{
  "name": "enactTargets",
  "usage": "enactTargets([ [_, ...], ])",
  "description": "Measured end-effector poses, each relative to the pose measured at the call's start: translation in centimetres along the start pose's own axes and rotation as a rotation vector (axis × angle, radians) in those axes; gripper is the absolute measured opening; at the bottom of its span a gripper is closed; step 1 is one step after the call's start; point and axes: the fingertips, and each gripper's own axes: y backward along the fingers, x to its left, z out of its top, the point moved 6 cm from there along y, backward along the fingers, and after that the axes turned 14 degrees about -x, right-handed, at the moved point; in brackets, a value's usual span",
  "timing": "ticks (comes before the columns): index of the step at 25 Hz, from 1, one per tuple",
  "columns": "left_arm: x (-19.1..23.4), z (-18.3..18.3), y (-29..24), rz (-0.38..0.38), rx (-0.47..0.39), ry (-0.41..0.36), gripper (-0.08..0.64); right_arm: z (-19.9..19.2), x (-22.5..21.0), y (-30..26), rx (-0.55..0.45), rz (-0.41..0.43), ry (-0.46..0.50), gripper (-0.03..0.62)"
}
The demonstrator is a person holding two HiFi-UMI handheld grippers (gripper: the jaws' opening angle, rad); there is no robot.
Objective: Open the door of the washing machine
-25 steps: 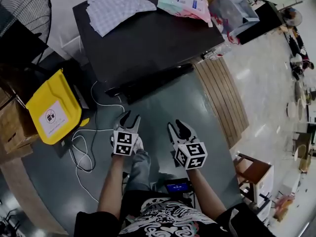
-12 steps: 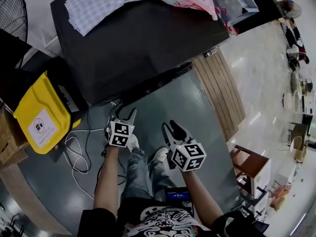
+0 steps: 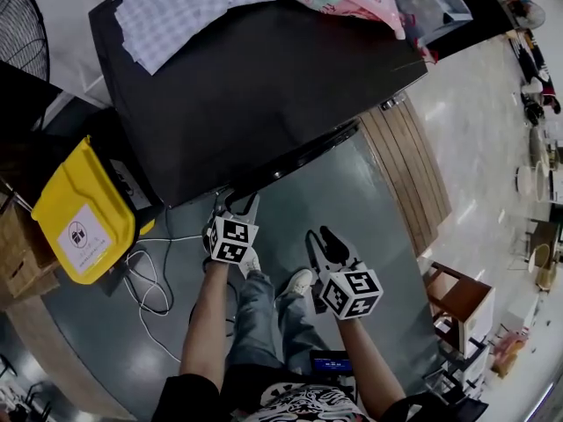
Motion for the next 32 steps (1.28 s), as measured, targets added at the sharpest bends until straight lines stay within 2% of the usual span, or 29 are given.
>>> enactTargets([
  [5,-0.5,-0.1,0.3,0.056,0.005,-0.019,0.132,-0.2,-0.1,0.2,-0.002,-0.002,-0.013,0.121],
  [10,-0.9,-0.1,0.1,0.044,0.030,-0.020,0.128,-1.2,-0.2,0.0,0.017,0.006,-0.023,0.118],
  [13,-2.6,-0.8,0.8,0.018,0.030,0.003,0.117,-1.6,0.2,-0.8,0.046,0.030,-0.013,0.118],
  [17,-6.2,-1.9,2.0,-0.044,0.027,0.046,0.115,-1.3,0.3,-1.9,0.060,0.039,0.001,0.134],
  [21,-9.7,-2.4,2.5,-0.116,0.059,0.009,0.112,-1.6,-0.1,-2.6,0.079,0.030,-0.039,0.190],
  [23,-11.5,-2.7,2.6,-0.150,0.065,0.000,0.117,-1.7,-0.4,-2.8,0.092,-0.005,-0.030,0.201],
  [28,-15.2,-3.2,2.8,-0.259,0.075,-0.025,0.127,-1.9,-2.7,-2.2,0.093,-0.191,0.009,0.209],
  [32,-17.3,-3.2,2.7,-0.338,0.091,-0.052,0.127,-3.1,-2.9,-2.1,0.146,-0.177,0.001,0.220],
])
